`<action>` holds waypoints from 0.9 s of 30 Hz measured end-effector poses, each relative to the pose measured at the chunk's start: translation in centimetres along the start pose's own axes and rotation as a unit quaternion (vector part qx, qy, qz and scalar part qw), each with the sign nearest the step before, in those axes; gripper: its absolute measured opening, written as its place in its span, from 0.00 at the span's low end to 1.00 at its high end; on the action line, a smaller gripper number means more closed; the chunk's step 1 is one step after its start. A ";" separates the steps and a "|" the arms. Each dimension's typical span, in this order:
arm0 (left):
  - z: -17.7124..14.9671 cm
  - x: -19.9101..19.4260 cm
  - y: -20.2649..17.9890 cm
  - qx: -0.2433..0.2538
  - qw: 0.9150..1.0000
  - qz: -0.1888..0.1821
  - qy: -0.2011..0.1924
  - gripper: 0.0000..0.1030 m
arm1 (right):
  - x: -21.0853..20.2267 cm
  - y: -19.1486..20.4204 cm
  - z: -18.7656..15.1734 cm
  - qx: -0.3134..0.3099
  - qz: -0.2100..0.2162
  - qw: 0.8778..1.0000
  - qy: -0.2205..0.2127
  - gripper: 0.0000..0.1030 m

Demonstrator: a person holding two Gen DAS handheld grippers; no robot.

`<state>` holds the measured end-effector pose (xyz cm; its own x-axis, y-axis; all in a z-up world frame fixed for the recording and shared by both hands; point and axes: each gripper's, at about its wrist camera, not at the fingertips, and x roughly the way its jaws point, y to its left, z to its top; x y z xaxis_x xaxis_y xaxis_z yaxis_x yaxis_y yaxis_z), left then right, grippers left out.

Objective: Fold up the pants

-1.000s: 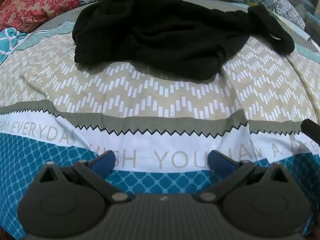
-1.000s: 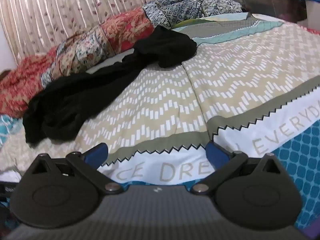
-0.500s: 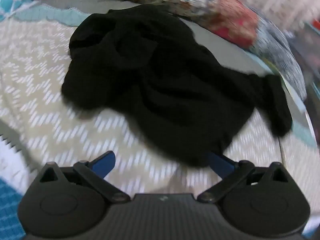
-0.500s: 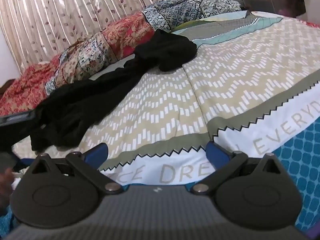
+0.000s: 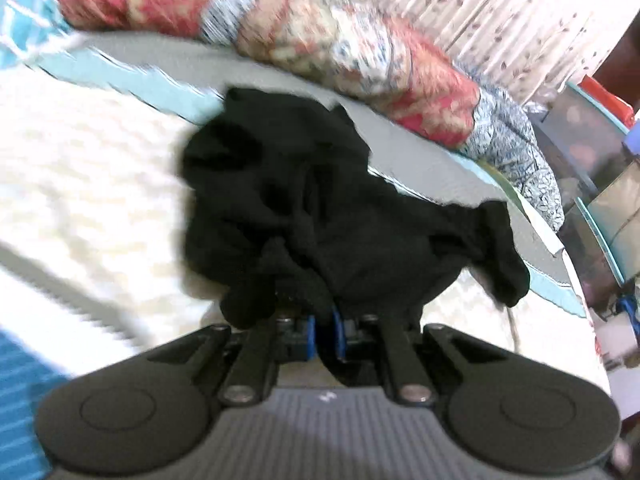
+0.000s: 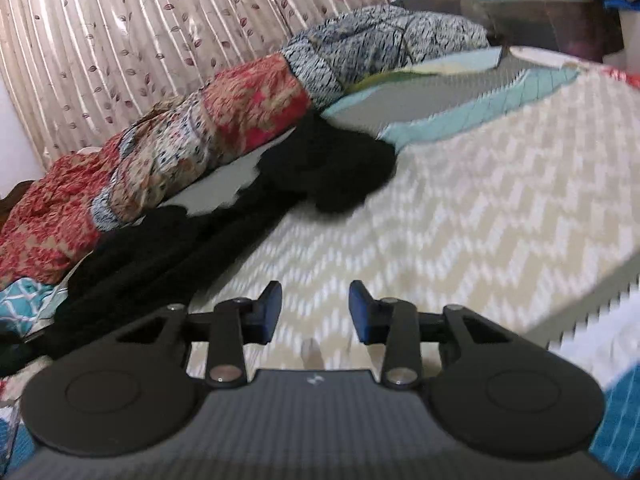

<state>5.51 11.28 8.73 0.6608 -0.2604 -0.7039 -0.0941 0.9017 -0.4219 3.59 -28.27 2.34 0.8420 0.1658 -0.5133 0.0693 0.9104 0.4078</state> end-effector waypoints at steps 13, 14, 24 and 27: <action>-2.5 -6.3 9.2 -0.088 0.993 0.084 0.002 0.08 | 10.2 2.3 0.8 -0.110 -0.049 0.991 0.055 0.70; -2.2 -5.9 8.7 -0.075 0.993 0.089 -0.001 0.08 | 10.3 2.2 1.2 -0.107 -0.046 0.992 0.053 0.54; -4.3 -9.4 8.9 -0.055 0.996 0.055 -0.043 0.08 | -0.8 1.0 9.5 -0.031 0.007 0.996 -0.082 0.07; -4.5 -11.0 8.9 -0.051 0.996 0.050 -0.051 0.08 | -6.3 -0.8 12.4 -0.005 -0.014 0.988 -0.156 0.07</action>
<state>-6.00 20.60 10.15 0.7163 -0.1295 -0.6857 -0.2354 0.8802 -0.4121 4.84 -34.71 14.64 0.9639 0.0174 -0.2656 0.0908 0.9166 0.3894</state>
